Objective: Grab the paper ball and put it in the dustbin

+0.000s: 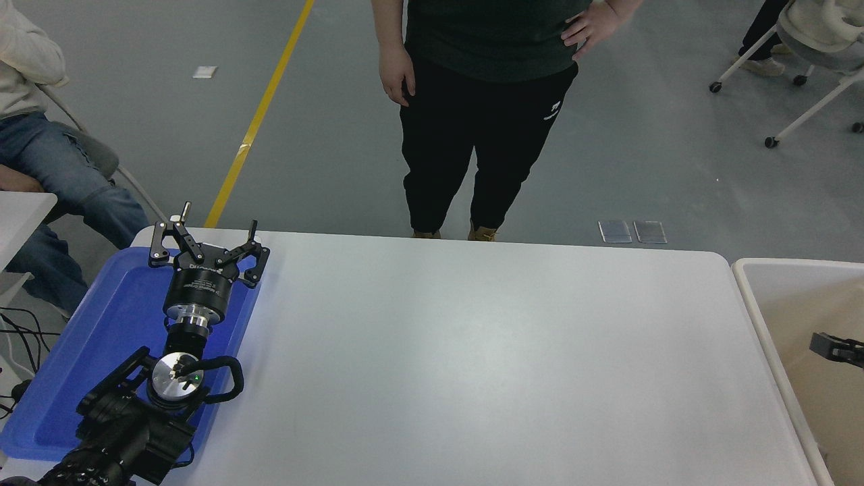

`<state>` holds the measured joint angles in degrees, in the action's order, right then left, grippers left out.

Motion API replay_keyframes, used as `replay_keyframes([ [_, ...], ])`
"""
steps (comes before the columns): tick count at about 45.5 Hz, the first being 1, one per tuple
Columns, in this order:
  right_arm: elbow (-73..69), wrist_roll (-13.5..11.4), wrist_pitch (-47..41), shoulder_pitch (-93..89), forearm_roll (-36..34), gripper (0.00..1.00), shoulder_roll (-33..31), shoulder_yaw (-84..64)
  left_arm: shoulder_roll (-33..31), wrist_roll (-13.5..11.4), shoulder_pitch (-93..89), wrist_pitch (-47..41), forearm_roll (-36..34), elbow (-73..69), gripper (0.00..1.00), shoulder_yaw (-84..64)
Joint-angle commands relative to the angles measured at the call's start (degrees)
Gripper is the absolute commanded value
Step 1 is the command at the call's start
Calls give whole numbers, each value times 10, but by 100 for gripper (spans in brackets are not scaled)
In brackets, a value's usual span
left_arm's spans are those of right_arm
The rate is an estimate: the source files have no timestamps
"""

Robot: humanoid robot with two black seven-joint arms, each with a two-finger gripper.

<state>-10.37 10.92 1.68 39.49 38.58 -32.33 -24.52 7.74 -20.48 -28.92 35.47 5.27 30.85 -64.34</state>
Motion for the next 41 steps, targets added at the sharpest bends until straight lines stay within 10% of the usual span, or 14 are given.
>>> replay_keyframes([
  [1,-29,1,-2,29,-4,100,-3,123,0,0,0,-1,0,0,100,0],
  [25,-262,2,-8,16,-18,100,10,607,0,0,1,-1,0,0,100,0],
  [41,-318,0,-84,8,-286,100,75,659,0,0,1,-1,0,0,100,0],
])
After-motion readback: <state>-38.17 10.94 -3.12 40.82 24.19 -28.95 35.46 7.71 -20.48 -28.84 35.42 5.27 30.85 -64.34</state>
